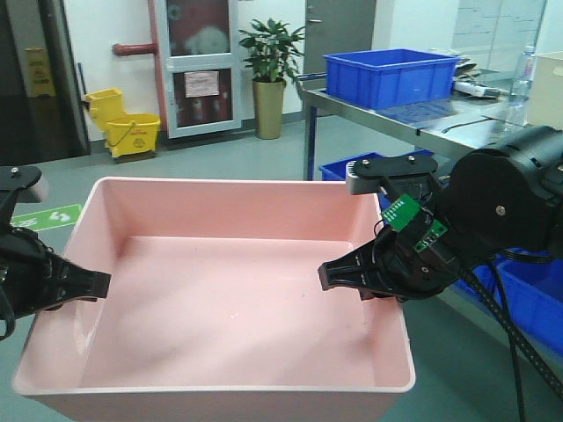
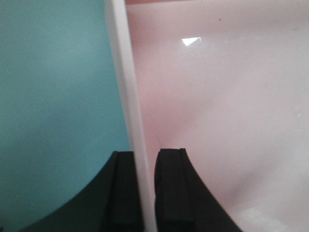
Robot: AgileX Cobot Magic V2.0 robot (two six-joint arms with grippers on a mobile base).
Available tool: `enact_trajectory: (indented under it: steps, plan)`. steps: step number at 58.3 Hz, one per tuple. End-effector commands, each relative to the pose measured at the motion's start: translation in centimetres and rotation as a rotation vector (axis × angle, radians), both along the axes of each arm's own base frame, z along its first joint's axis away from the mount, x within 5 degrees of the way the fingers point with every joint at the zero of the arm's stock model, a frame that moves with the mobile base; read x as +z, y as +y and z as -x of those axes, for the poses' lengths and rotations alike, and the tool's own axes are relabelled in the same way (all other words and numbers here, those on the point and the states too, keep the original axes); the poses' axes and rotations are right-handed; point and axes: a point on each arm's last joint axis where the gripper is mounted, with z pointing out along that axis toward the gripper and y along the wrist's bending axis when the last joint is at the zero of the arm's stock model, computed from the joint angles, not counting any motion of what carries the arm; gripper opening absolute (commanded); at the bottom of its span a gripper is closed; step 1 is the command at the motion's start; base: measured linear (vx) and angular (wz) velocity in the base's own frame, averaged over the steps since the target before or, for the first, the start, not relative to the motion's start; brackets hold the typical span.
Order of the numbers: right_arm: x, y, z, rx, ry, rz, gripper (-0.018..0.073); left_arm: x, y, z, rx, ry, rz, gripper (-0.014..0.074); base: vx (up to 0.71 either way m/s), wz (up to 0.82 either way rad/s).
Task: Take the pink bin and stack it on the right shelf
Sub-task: 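Hold the pink bin with both grippers while the base drives to the table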
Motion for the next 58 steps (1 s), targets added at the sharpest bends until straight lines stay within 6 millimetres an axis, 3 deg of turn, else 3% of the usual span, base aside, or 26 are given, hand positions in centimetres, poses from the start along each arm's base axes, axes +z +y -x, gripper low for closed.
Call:
enact_trajectory:
  steps: [1, 58]
  plan:
    - [2.9, -0.74, 0.28, 0.02, -0.149, 0.004, -0.0008, 2.89, -0.1, 0.62, 0.001, -0.149, 0.051, -0.0001, 0.29, -0.25]
    - [2.89, -0.74, 0.29, 0.02, -0.148, 0.005, -0.0008, 2.73, -0.12, 0.74, -0.005, -0.129, 0.047, -0.0001, 0.43, 0.1]
